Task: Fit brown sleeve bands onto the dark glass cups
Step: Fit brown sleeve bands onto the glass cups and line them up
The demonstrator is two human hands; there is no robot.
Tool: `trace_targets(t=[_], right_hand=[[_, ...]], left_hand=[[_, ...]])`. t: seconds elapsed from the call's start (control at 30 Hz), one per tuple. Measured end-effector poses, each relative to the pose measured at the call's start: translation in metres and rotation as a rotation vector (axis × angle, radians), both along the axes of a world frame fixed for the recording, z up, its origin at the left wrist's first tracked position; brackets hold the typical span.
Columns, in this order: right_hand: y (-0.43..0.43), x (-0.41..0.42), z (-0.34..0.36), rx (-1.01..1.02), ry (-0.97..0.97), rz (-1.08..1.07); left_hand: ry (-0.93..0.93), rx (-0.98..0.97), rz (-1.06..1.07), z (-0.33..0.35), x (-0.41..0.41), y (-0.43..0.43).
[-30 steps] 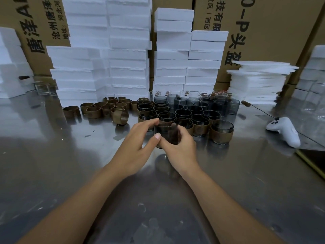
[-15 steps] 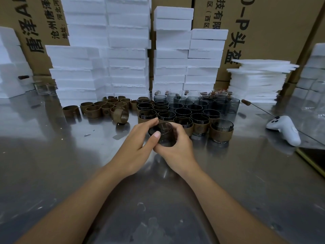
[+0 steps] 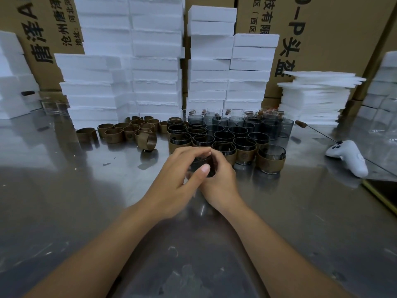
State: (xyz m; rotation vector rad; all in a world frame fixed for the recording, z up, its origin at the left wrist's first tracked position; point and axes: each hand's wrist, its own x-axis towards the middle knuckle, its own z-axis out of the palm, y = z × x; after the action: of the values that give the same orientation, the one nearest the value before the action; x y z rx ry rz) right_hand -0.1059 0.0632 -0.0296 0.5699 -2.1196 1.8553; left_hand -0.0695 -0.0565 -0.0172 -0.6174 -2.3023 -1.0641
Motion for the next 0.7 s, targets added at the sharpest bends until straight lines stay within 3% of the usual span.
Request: trace_targets(t=[0.2, 0.43, 0.7], right_hand=[[0.001, -0.004, -0.002, -0.053, -0.087, -0.039], [0.003, -0.003, -0.001, -0.029, -0.122, -0.146], [0.004, 0.001, 0.002, -0.053, -0.122, -0.115]], left_hand=[[0.027, 0.022, 0.030, 0.004, 0.003, -0.001], [-0.052, -0.016, 0.113, -0.002, -0.003, -0.006], [-0.154, -0.015, 0.143, -0.010, -0.011, -0.011]])
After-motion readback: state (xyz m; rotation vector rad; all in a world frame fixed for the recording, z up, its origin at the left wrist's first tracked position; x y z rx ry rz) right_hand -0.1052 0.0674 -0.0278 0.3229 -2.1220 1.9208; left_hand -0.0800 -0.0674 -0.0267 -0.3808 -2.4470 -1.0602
